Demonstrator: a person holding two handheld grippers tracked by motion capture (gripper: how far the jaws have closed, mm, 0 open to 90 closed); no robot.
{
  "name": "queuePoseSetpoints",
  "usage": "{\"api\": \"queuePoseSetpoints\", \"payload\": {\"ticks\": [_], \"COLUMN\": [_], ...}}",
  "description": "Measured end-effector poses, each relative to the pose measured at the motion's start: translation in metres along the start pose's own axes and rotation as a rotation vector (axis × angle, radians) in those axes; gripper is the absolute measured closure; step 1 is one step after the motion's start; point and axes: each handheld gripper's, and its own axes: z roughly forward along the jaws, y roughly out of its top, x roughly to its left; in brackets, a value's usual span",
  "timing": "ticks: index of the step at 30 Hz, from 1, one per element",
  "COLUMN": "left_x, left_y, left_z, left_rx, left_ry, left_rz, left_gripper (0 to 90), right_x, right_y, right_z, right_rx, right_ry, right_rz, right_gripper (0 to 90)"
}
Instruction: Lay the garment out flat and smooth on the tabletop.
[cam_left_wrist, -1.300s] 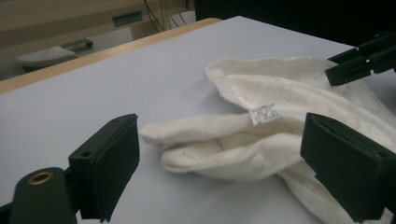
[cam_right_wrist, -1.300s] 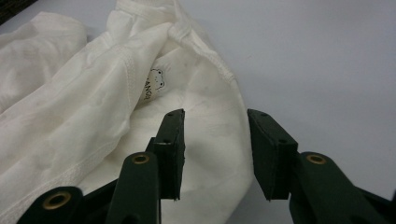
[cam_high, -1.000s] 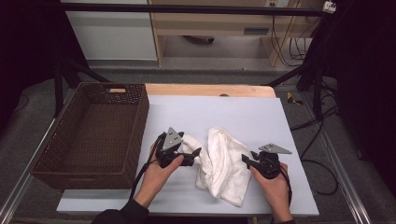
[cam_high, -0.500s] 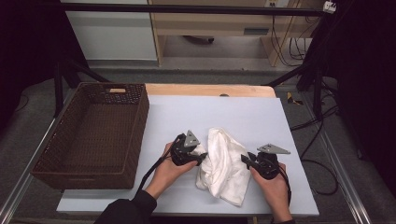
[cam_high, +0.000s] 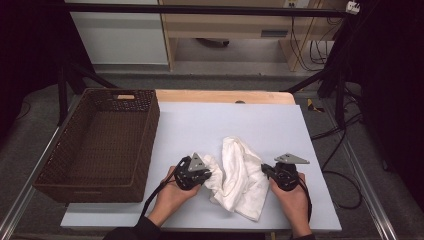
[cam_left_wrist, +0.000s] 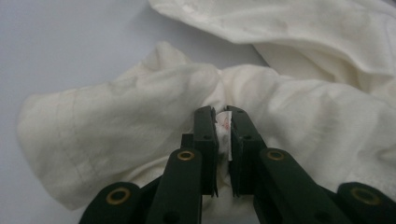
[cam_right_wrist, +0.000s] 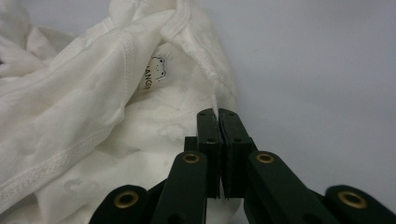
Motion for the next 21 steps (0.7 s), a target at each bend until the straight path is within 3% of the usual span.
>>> {"api": "queuePoseSetpoints", "payload": {"ticks": [5,9,16,21], "left_x": [-0.007,-0.006,-0.005,-0.008], "left_y": [-0.011,-0.01,0.015,0.038], "left_z": [-0.011,-0.017,-0.023,-0.013], "left_rx": [-0.002,-0.048,-0.133,-0.14], "left_ry": [-0.002,0.014,0.047,0.049], "left_rz": [0.001,-0.019,-0.051,-0.03], "left_gripper": [83.7,78.9,61.1,53.8], "right_x": [-0.004,-0.003,-0.001,-0.001], "right_y": [0.0,0.0,0.001,0.001], "right_z": [0.004,0.004,0.002,0.001], "right_rx": [0.006,-0.002,-0.014,-0.016], "right_ry": [-0.009,-0.007,-0.003,-0.001], "right_rz": [0.005,-0.004,-0.007,-0.011], "right_gripper": [88.0,87.7,87.2,87.0]}}
